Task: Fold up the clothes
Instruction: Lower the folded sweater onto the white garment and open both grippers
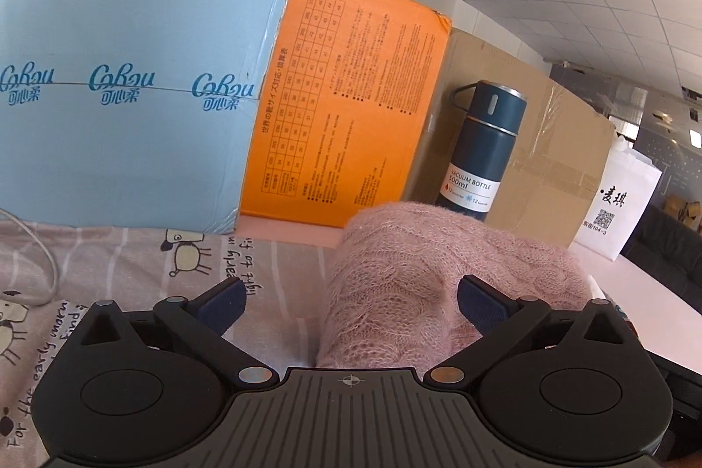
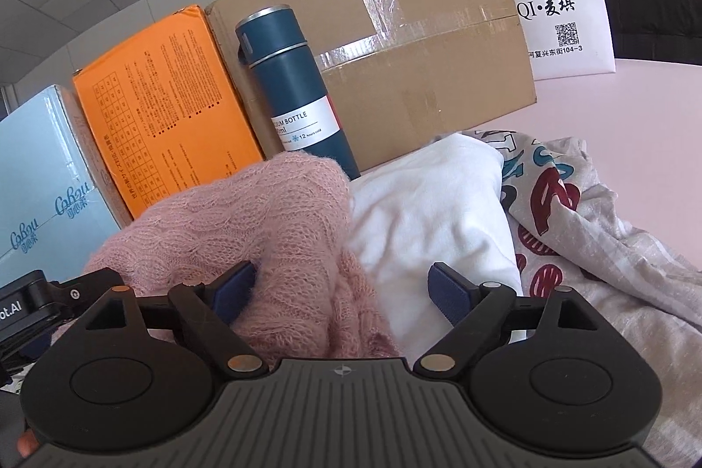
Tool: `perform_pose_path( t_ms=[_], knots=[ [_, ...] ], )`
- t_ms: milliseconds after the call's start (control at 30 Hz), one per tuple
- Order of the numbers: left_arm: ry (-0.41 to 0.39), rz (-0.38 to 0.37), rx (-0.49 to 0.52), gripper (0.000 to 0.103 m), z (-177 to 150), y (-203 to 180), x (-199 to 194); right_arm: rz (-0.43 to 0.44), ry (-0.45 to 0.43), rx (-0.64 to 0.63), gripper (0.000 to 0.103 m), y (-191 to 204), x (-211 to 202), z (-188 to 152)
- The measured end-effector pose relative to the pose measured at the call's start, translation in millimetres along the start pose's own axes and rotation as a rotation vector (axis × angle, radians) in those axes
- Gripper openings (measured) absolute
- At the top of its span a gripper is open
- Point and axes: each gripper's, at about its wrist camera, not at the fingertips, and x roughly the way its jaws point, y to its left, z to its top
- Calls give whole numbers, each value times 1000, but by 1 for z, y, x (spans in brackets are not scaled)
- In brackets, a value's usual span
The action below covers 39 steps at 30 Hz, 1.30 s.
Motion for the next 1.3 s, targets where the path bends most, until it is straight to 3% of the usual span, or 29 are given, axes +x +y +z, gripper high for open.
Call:
perform_pose_path(
  t_ms=[200, 367, 567, 667, 867, 1033, 1133, 1300],
  knots=[
    [-46, -25, 51, 103, 8, 18, -56, 46, -36, 31, 95, -3, -5, 0],
    [-92, -7, 126, 103, 12, 43, -106, 66, -159, 89, 100, -9, -26, 2],
    [-163, -17, 132, 103, 21, 64, -145, -62, -363, 171, 103, -8, -71, 2],
    [-215, -20, 121, 103, 26, 69, -156, -46, -398, 192, 103, 1, -102, 4],
    [-272, -59, 92, 103, 33, 80, -175, 6, -440, 133, 103, 49, -174, 6],
    [-235, -100, 63, 103, 30, 75, -183, -8, -410, 127, 103, 90, -217, -1],
    [-236, -124, 81, 103, 28, 70, -189, -73, -397, 150, 103, 107, -229, -9],
    [-224, -91, 57, 103, 22, 61, -187, -295, -310, 109, 103, 133, -224, -11]
  ],
)
